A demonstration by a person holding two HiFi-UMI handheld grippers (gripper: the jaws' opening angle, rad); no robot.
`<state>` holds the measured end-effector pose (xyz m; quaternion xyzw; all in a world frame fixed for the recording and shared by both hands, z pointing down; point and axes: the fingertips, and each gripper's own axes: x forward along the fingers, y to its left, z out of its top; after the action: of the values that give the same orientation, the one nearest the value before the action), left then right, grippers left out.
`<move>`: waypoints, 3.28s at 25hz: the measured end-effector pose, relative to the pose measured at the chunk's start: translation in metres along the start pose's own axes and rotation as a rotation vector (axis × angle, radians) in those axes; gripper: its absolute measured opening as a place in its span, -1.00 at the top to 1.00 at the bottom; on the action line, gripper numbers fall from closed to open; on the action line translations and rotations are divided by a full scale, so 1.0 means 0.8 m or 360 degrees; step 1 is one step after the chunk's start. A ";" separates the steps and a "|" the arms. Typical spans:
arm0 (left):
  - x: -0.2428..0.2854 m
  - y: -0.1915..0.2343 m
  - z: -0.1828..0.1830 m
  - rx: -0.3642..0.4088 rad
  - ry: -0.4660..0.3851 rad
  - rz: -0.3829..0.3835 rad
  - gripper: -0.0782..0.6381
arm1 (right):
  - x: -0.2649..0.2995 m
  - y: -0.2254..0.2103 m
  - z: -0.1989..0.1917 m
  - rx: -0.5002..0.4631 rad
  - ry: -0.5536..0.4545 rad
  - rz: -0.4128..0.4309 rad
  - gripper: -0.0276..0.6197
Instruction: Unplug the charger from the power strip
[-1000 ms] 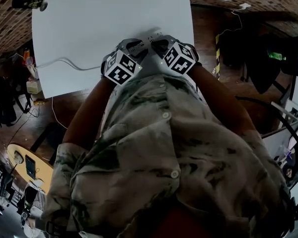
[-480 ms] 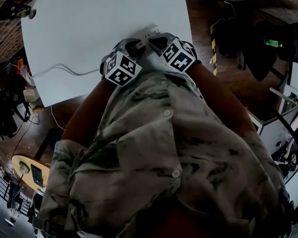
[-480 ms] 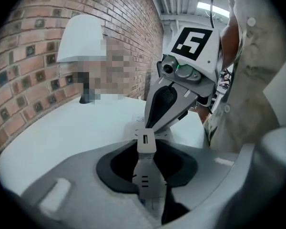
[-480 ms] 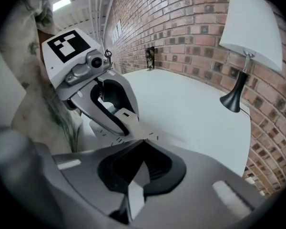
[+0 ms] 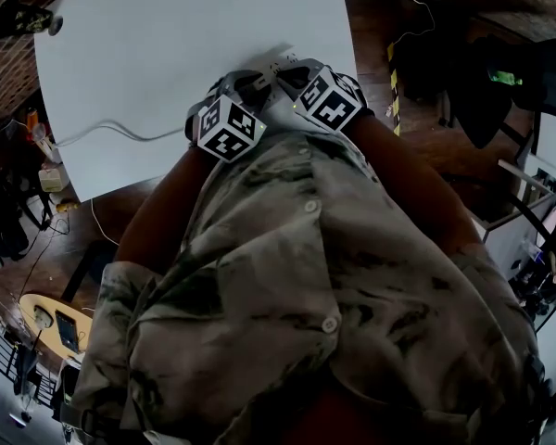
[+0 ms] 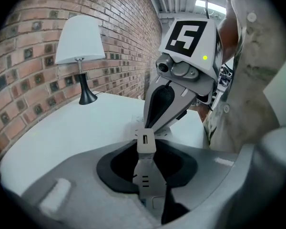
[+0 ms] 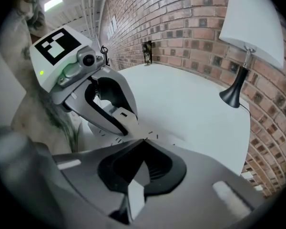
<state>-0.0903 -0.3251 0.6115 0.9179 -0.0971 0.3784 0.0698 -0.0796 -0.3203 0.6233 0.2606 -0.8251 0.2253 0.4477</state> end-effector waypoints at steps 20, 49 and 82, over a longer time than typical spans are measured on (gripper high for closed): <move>-0.065 0.027 0.073 0.0009 -0.0224 0.0016 0.49 | 0.003 0.001 0.003 0.0019 0.0011 -0.0010 0.91; -0.183 -0.232 0.173 -0.0537 -0.0447 0.0802 0.49 | -0.270 0.109 -0.184 -0.0448 -0.0584 0.0307 0.89; -0.332 -0.661 0.054 -0.0521 -0.0749 0.0820 0.49 | -0.449 0.508 -0.300 -0.0474 -0.0849 0.0140 0.73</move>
<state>-0.1237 0.2130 0.3640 0.9018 -0.3972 0.1422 0.0939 -0.0211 0.2170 0.3790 0.2063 -0.9479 0.0447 0.2384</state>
